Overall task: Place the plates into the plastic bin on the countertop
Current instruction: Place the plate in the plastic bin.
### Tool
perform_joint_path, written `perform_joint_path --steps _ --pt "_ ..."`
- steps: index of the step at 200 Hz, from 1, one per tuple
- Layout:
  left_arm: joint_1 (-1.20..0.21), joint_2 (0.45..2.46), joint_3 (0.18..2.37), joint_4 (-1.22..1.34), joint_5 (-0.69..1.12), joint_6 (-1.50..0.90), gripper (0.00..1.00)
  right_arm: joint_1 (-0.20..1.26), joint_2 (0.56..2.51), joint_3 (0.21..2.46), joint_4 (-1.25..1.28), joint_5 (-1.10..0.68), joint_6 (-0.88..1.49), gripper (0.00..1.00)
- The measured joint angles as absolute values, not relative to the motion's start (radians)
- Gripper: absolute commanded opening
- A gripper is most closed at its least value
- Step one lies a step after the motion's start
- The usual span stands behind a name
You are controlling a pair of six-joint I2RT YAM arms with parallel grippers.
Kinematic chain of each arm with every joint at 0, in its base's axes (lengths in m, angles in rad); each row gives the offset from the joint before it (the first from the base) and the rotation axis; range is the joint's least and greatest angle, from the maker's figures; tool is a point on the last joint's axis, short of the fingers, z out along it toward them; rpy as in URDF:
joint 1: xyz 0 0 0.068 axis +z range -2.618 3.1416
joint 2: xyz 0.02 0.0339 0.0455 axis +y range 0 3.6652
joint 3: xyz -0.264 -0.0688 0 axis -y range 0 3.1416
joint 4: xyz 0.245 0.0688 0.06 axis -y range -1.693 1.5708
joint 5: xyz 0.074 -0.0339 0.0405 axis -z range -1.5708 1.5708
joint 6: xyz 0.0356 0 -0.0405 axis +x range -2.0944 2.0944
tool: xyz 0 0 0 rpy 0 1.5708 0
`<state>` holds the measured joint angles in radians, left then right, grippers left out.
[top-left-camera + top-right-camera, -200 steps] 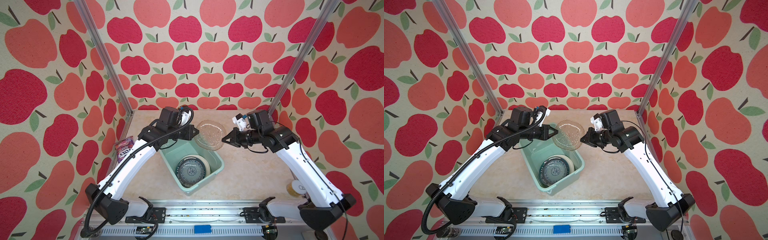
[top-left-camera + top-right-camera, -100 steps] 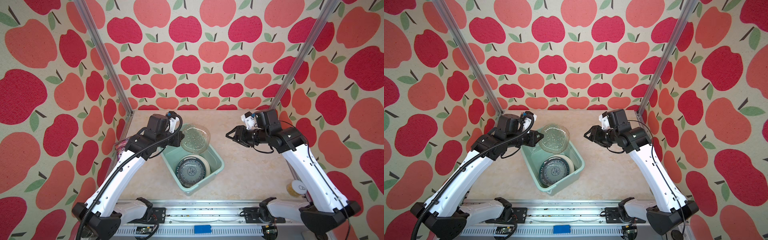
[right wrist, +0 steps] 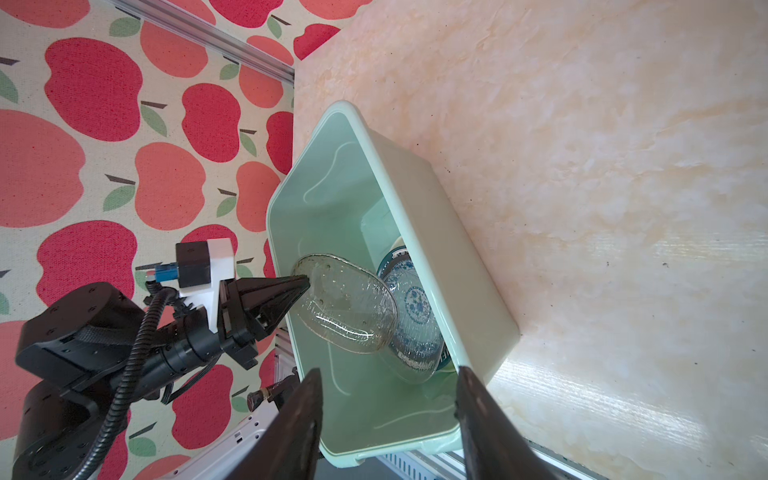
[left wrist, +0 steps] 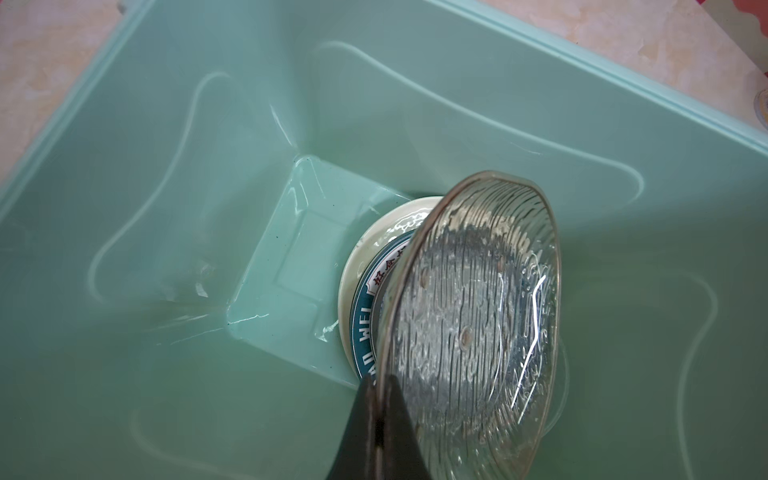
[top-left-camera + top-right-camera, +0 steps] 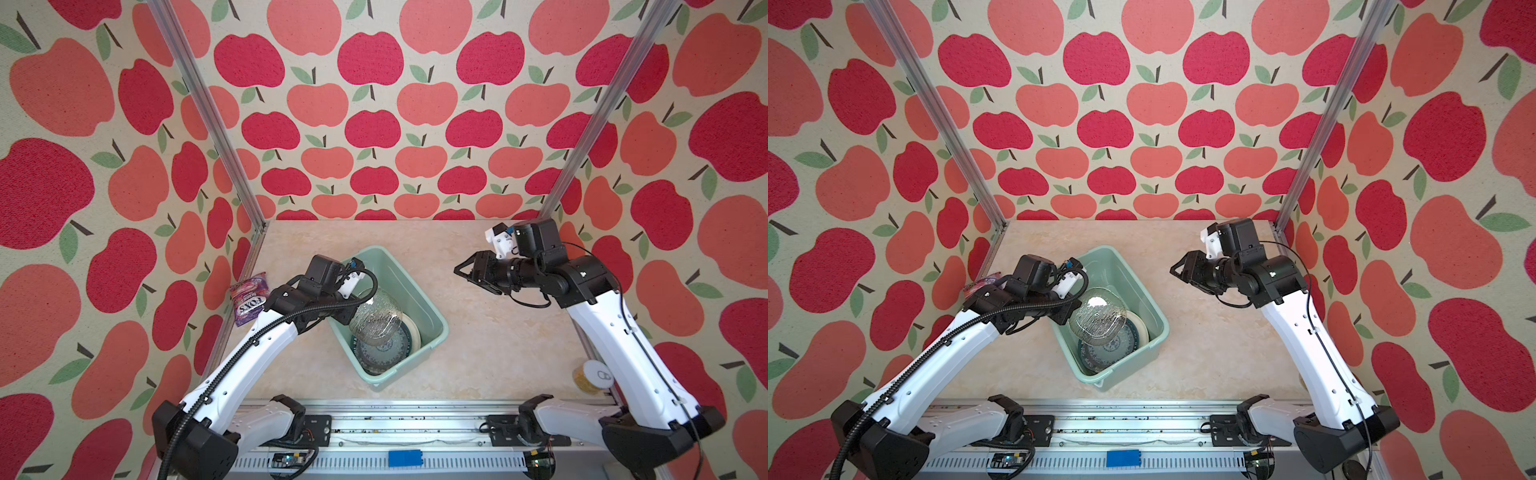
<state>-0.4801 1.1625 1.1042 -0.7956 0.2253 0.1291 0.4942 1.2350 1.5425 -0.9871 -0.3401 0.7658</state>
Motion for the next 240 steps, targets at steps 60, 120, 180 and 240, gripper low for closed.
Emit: perform_joint_path --steps 60,120,180,240 --pt "-0.509 1.267 1.081 -0.748 0.256 0.23 0.0 0.494 1.236 1.538 -0.987 -0.343 0.768 0.53" --pt "-0.515 1.385 1.06 -0.706 0.342 0.326 0.0 0.494 1.249 1.516 -0.986 -0.344 0.769 0.52" --pt "-0.515 1.472 1.059 -0.714 0.352 0.343 0.2 0.488 1.274 1.516 -0.984 -0.352 0.769 0.52" --pt "-0.515 1.469 1.059 -0.706 0.293 0.329 0.62 0.487 1.28 1.516 -0.982 -0.353 0.768 0.53"
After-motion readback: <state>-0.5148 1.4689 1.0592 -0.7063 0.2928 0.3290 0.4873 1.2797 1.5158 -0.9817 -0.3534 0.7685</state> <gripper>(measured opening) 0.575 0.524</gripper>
